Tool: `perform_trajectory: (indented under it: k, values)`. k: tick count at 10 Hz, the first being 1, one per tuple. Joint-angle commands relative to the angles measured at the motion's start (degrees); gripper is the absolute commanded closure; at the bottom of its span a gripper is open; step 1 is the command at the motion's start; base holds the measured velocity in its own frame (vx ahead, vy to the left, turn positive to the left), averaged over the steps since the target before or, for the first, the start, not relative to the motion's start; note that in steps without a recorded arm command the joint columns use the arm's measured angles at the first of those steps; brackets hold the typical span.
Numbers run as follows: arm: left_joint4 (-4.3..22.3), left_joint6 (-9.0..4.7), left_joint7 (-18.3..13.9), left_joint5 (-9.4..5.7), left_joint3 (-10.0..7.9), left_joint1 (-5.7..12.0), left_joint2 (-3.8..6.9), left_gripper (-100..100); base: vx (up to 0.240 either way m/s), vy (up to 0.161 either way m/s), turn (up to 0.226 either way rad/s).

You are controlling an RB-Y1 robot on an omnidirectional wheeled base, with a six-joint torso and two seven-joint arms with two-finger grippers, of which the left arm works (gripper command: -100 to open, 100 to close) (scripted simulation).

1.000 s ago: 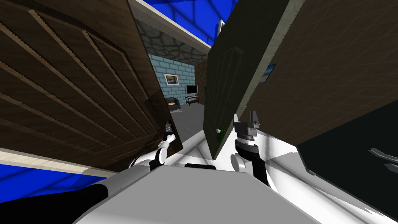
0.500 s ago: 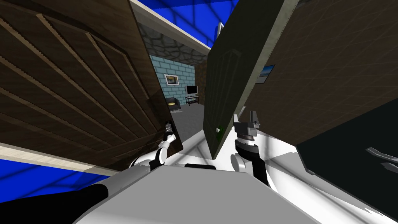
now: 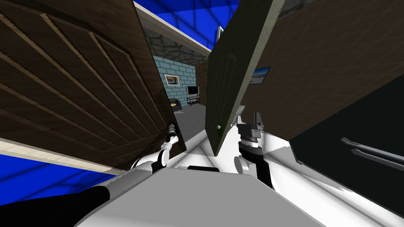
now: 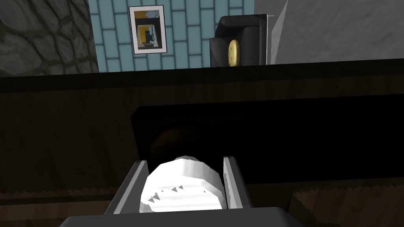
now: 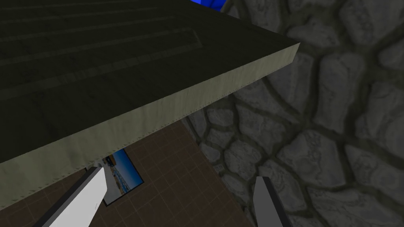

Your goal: Pull the door open

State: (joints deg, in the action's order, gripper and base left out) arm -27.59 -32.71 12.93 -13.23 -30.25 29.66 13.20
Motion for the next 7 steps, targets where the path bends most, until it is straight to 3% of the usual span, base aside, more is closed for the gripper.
perform_trajectory:
  k: [1, 3, 4, 7]
  values:
    - [-0.94, 1.14, -1.69, 0.61, 1.7, -0.74, -0.19, 100, -0.253, -0.005, -0.104]
    - [-0.94, 1.14, -1.69, 0.61, 1.7, -0.74, -0.19, 100, -0.131, 0.008, -0.042]
    - [-1.04, 1.57, -3.36, 1.26, 3.42, -0.84, 0.1, 100, -0.154, 0.03, -0.103]
    - [-1.16, 2.06, -5.35, 2.02, 5.45, -0.96, 0.43, 100, -0.206, 0.059, -0.112]
